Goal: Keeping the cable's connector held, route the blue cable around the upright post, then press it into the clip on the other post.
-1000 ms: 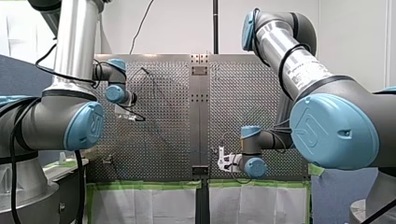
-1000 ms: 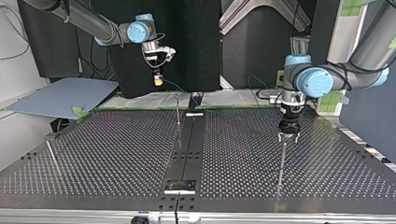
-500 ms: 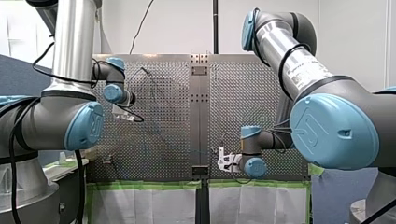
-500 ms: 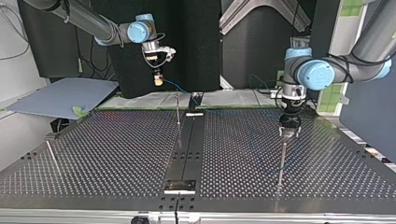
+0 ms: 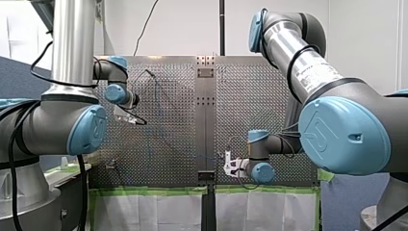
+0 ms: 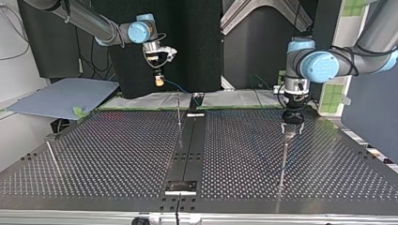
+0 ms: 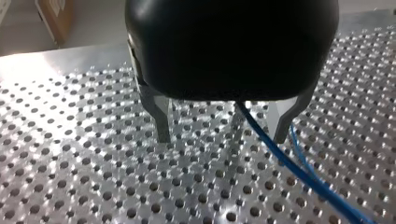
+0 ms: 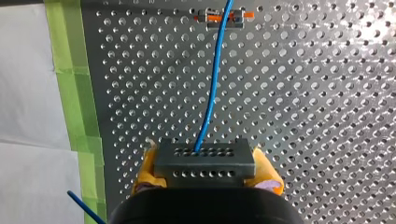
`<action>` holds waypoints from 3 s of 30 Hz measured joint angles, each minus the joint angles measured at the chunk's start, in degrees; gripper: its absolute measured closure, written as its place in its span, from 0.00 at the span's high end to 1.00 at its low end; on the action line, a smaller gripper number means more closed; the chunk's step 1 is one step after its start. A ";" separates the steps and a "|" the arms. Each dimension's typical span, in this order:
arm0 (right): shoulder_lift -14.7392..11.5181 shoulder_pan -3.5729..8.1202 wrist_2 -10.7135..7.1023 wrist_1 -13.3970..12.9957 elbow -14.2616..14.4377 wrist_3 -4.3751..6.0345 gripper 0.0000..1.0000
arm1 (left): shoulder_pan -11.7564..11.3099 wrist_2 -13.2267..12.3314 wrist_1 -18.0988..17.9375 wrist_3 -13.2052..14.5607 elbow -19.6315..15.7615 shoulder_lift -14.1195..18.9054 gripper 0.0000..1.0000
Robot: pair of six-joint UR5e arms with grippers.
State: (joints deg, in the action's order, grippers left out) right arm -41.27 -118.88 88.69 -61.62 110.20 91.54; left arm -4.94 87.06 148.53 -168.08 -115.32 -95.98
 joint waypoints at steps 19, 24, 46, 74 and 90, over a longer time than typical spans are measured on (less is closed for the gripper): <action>-0.01 -0.03 -0.09 0.00 0.00 0.05 0.00 | 0.50 -0.60 0.89 0.95 -3.73 7.46 0.99; -0.01 -0.04 -0.09 0.00 0.00 0.09 0.00 | 0.96 -0.92 3.17 2.92 -3.81 9.82 0.99; -0.01 0.13 -0.72 -0.09 0.00 0.90 0.00 | 2.48 0.30 11.54 13.73 -4.17 18.25 0.99; -0.01 -0.51 -2.44 0.85 -0.60 0.43 0.00 | 3.71 10.74 27.69 30.50 11.11 17.05 0.99; 0.00 -0.56 -2.46 1.49 -1.18 0.00 0.00 | 5.56 8.85 32.44 39.46 16.35 16.74 0.99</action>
State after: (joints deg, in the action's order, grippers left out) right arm -41.27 -119.44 86.23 -60.13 109.03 91.54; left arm 0.62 95.90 180.98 -128.62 -98.97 -79.23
